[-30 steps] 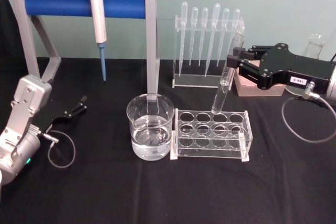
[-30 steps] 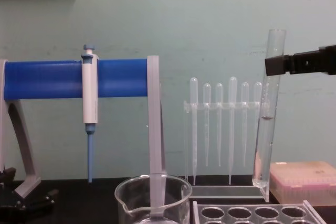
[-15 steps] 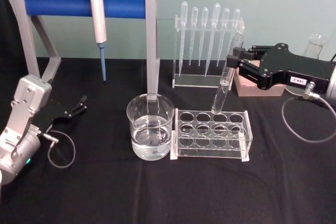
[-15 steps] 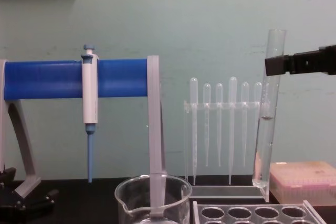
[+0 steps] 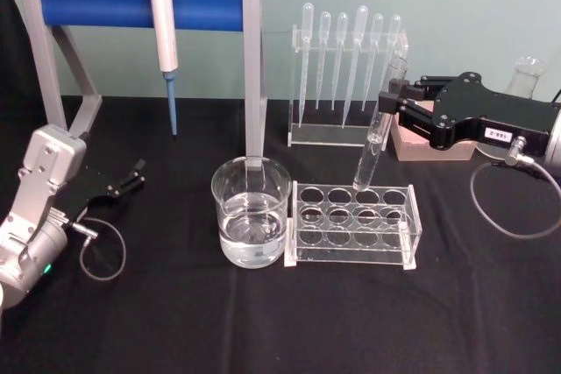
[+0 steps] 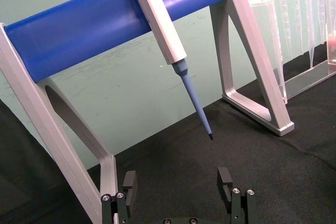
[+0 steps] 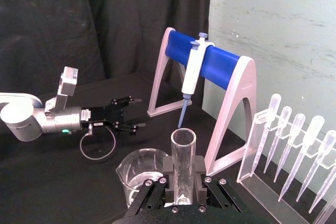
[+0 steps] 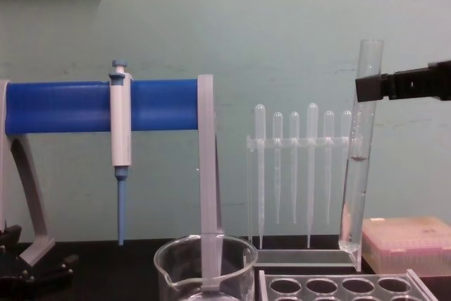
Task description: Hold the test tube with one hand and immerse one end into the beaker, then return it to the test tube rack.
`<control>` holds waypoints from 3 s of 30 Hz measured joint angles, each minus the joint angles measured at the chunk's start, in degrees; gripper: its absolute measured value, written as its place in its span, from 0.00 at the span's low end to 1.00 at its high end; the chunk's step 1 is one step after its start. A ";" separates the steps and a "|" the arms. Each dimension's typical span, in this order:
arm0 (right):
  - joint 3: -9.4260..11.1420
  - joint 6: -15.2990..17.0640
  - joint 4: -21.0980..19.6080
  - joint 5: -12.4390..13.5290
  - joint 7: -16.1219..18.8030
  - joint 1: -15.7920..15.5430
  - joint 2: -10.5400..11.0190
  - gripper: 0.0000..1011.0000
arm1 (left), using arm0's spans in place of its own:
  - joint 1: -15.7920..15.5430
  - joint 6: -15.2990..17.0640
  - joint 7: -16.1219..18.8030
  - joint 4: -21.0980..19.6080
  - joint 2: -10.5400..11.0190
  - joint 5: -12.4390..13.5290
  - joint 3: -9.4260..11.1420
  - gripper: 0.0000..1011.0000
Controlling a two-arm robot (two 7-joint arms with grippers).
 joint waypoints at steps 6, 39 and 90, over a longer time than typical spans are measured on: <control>0.00 0.00 0.00 0.00 0.00 0.00 0.00 0.22 | 0.00 0.00 0.00 0.00 0.00 0.00 0.00 0.99; 0.00 0.00 0.00 0.00 0.00 0.00 0.00 0.22 | 0.00 0.00 0.00 0.00 0.00 0.00 0.00 0.99; 0.00 0.00 0.00 0.00 0.00 0.00 0.00 0.22 | 0.00 0.00 0.00 0.00 0.00 0.00 0.00 0.99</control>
